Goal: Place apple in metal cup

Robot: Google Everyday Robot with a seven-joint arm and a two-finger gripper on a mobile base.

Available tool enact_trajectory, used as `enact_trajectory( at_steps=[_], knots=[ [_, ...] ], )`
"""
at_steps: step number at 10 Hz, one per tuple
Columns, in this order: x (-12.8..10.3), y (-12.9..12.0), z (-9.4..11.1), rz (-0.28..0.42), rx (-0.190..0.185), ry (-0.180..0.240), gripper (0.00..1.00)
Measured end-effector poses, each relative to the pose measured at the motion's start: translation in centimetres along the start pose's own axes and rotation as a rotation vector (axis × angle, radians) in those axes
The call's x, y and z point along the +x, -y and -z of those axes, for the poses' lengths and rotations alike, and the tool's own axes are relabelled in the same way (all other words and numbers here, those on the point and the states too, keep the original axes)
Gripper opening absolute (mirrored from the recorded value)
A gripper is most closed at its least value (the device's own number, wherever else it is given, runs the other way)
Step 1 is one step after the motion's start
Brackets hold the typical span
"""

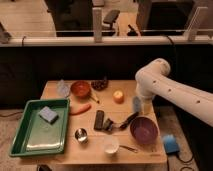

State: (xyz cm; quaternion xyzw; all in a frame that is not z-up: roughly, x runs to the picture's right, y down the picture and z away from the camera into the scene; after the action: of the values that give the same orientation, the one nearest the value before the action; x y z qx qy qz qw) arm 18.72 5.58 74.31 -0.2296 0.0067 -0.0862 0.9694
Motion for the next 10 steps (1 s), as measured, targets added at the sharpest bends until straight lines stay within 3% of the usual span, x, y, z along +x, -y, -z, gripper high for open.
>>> enact_trajectory(
  at_steps=[3, 10],
  knots=[
    [-2.1, 1.7, -0.5, 0.018, 0.021, 0.012, 0.8],
    [-4.0, 4.1, -1.9, 0.025, 0.054, 0.058, 0.8]
  ],
)
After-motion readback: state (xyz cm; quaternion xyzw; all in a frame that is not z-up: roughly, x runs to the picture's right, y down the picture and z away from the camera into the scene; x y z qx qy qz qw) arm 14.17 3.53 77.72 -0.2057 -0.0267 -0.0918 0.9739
